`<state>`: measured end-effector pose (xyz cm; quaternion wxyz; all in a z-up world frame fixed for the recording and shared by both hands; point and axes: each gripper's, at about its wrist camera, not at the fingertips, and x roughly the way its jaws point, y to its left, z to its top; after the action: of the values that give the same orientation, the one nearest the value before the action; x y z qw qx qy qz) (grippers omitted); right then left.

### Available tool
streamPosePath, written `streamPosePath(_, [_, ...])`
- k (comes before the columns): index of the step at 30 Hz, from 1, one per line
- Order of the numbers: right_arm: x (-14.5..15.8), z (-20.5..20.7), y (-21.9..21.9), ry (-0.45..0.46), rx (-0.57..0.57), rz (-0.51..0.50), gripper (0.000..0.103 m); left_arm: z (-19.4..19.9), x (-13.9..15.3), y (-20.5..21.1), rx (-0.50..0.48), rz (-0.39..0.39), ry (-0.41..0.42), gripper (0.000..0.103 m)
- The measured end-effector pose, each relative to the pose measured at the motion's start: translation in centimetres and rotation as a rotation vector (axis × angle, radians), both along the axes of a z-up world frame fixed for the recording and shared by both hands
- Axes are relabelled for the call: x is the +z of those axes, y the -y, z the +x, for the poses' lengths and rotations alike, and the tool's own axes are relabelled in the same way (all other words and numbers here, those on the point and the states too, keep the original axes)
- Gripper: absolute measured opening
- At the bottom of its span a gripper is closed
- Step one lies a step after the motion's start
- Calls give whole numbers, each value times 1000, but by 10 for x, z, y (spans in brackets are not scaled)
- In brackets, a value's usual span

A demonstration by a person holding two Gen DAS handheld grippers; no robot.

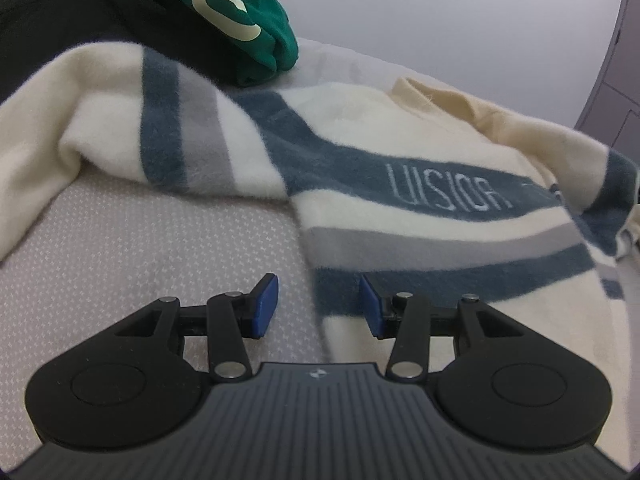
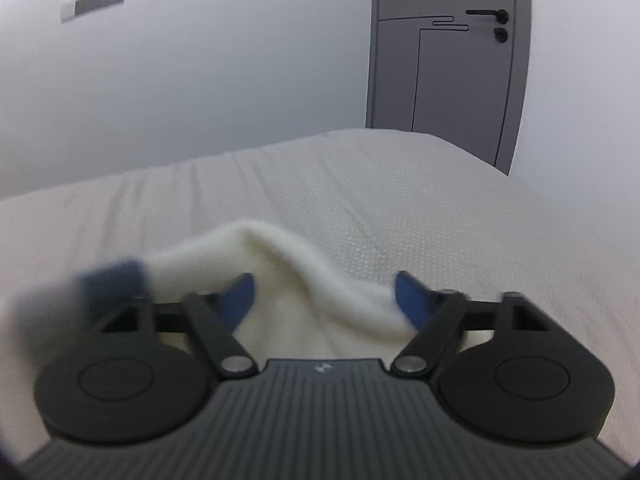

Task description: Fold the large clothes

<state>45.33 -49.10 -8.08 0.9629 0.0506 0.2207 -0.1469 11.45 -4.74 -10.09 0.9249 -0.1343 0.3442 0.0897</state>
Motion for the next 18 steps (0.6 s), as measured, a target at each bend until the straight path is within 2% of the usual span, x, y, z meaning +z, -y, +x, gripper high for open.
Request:
streamPosePath(5, [29,-49,-31,13,61,13,80,-17,11,-10,3,-74,22,51])
streamPosePath(10, [57,-111,-75,42,186,-40,80,-41,24,-9,-20,-126,47,52])
streamPosePath(16, [74,-193,-113,87,279,54,80,-76,38,17,-113,-135,53,52])
streamPosePath(18, [73,-221,-125,86,273,63,80,-87,43,24,-131,-139,60,53])
